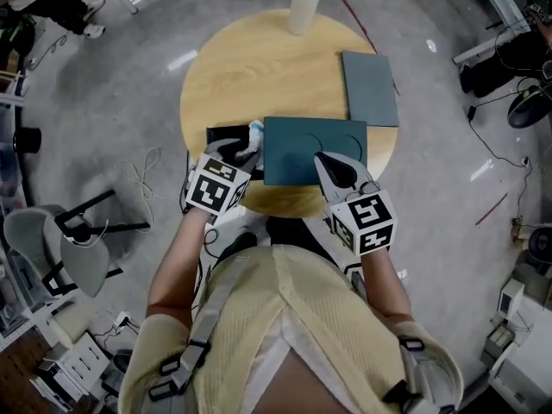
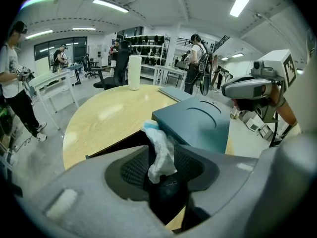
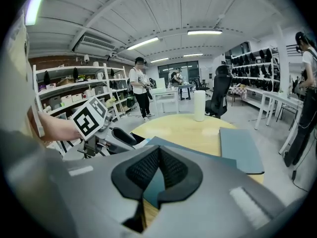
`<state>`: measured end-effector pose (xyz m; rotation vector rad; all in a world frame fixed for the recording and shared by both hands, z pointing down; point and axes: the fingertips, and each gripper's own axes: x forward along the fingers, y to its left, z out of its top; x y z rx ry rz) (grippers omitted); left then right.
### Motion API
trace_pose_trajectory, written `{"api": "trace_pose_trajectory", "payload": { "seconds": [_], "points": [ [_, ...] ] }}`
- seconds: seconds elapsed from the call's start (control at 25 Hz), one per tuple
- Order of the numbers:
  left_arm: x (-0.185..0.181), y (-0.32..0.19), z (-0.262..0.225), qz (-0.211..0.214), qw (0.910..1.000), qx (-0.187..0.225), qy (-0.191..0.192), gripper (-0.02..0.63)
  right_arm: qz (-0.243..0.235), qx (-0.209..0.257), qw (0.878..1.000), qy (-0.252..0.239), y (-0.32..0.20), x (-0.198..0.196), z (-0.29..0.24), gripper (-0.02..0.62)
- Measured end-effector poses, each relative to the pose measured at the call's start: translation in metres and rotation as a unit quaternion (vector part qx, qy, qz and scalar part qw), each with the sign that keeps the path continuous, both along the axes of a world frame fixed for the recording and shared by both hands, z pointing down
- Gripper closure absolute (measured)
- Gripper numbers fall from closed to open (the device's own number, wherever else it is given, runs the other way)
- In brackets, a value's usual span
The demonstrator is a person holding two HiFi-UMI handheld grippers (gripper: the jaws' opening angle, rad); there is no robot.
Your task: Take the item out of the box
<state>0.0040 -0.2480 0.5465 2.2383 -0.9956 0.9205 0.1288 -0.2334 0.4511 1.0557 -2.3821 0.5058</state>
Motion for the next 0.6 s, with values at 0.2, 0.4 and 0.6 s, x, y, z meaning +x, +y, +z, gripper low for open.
{"api": "trace_pose_trajectory", "payload": {
  "seconds": [0.2, 0.4, 0.6],
  "points": [
    [0.002, 0.003, 0.005, 0.013, 0.9994, -0.014, -0.028, 0.472, -0.006, -0.005, 1.000, -0.005, -0.005, 0.004, 0.003, 0.591],
    [0.004, 0.003, 0.008, 0.015, 0.9991, -0.019, -0.034, 0.505, -0.014, -0.010, 1.000, -0.009, -0.010, 0.006, 0.009, 0.591],
    [0.004, 0.007, 0.008, 0.012, 0.9991, -0.025, -0.030, 0.533, -0.028, -0.012, 0.999, -0.012, -0.012, 0.002, 0.012, 0.591]
  ]
}}
